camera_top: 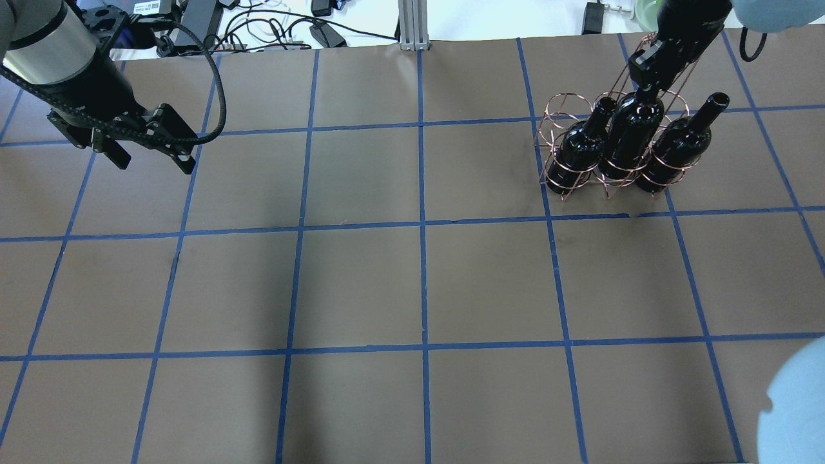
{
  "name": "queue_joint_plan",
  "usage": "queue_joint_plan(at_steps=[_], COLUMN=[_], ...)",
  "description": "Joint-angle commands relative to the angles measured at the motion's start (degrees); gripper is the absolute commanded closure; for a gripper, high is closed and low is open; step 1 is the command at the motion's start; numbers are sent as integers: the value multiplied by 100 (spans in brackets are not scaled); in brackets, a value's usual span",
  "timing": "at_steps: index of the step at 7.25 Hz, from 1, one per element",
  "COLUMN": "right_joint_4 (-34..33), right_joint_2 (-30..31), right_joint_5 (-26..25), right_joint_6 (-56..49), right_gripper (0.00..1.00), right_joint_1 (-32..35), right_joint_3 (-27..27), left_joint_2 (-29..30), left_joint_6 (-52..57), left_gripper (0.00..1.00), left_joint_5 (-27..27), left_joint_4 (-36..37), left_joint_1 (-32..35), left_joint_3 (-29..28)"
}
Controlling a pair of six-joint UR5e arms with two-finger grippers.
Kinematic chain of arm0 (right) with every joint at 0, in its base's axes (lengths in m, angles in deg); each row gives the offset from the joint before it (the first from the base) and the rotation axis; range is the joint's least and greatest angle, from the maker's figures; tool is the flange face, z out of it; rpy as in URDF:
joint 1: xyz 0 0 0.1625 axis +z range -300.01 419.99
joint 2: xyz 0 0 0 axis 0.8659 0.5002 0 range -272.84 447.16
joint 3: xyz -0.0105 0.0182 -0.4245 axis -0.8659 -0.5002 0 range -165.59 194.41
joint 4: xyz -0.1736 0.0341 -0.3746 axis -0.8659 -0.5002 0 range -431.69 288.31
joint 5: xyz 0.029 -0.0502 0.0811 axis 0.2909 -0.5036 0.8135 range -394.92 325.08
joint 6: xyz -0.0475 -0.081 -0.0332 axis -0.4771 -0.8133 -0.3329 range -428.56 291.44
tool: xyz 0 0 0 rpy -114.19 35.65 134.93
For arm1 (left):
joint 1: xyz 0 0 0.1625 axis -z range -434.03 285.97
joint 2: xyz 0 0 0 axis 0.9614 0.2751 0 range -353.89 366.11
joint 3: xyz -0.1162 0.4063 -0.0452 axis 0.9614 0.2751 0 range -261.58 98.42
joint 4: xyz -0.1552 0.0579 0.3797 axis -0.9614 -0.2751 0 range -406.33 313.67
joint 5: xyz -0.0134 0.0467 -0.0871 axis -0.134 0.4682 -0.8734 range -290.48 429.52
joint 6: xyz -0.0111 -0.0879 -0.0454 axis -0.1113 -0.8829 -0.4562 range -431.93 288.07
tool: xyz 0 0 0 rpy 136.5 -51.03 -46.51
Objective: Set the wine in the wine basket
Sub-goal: 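Lower the bottle into the rack slot between the two bottles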
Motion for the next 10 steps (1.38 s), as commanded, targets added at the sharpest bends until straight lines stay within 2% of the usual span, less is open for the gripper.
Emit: queue_joint_plan(at_steps=[1,5,6,7,9,10], right_joint_4=[-58,-49,-49,-41,29,30], right_joint_2=[0,8,17,52,131,218], right_joint_5=[7,-11,-2,-37,-72,-64], right_joint_6=[13,57,74,75,75,75], right_gripper=[100,100,73,53,37,35], right_joint_1=[0,0,0,0,0,0], right_joint_3=[52,157,166,166,166,166], left_joint_2=[0,0,0,0,0,-9], left_joint_6=[7,-2,7,7,7,7], left_gripper=[0,0,0,0,0,0], left_joint_5=[0,0,0,0,0,0], left_joint_4=[3,3,3,3,3,3], left_joint_1=[0,0,0,0,0,0], left_joint_3=[1,1,1,1,1,1])
